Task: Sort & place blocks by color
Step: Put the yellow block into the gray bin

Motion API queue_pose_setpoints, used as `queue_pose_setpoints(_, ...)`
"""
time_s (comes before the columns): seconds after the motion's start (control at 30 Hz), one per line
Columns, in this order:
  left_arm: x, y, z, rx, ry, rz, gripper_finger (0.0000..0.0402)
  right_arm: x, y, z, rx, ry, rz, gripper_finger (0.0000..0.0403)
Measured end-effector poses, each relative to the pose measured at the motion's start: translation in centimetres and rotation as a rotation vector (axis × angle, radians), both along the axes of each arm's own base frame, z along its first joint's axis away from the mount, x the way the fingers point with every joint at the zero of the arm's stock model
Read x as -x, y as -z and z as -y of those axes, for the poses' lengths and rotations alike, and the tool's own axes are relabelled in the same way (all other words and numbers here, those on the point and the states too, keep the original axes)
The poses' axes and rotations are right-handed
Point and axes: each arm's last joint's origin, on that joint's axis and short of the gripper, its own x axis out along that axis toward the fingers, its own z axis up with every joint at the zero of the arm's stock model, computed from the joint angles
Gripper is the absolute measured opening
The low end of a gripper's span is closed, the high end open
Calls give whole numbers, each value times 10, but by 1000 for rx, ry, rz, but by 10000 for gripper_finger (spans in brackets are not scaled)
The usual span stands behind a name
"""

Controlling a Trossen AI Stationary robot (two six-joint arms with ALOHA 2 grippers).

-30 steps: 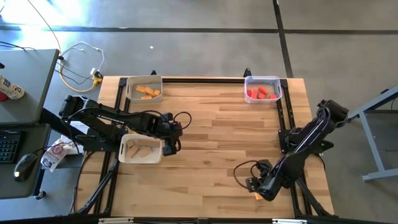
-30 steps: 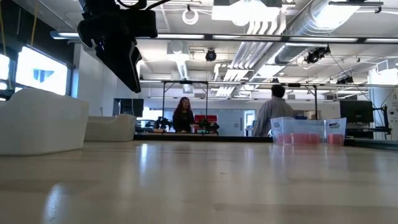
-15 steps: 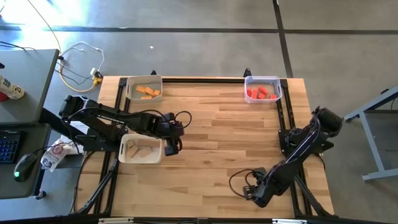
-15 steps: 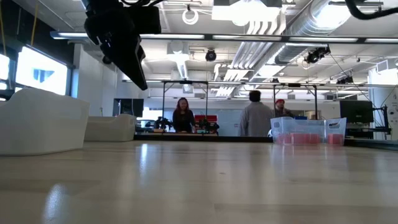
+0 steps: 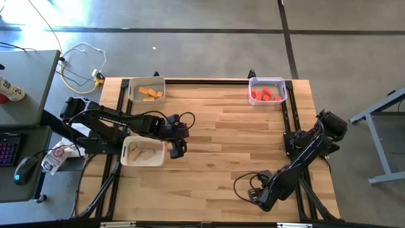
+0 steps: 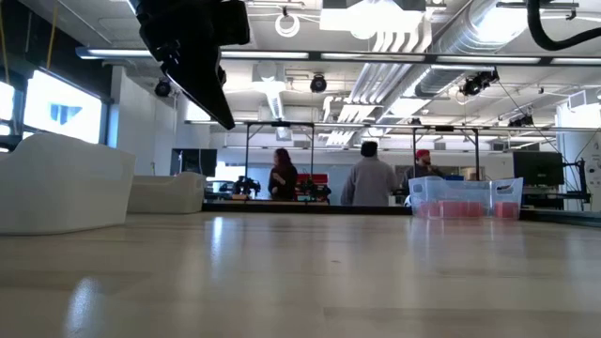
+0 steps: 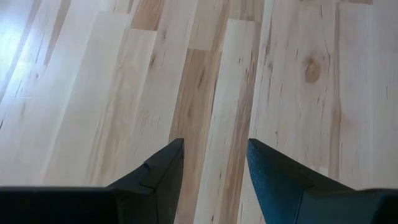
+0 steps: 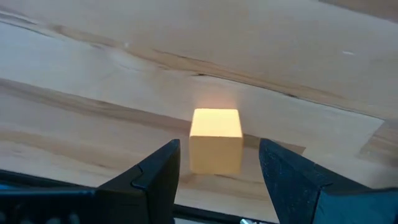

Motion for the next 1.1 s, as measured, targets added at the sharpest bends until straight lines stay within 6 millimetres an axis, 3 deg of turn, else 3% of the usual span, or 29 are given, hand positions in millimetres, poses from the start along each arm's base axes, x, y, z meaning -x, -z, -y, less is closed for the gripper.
queue_pose_setpoints(0.4, -1, -1, 0, 0, -1, 12, 161, -4, 18, -7, 16, -15, -18, 200)
queue_pose_setpoints(0.7, -4, -2, -1, 0, -2, 48, 161, -4, 19, -8, 19, -52, -9, 99)
queue_pose_setpoints(1.1, -17, -13, -13, 98, 25, 227, 161, -13, 11, 2, 134, -111, 163, 99)
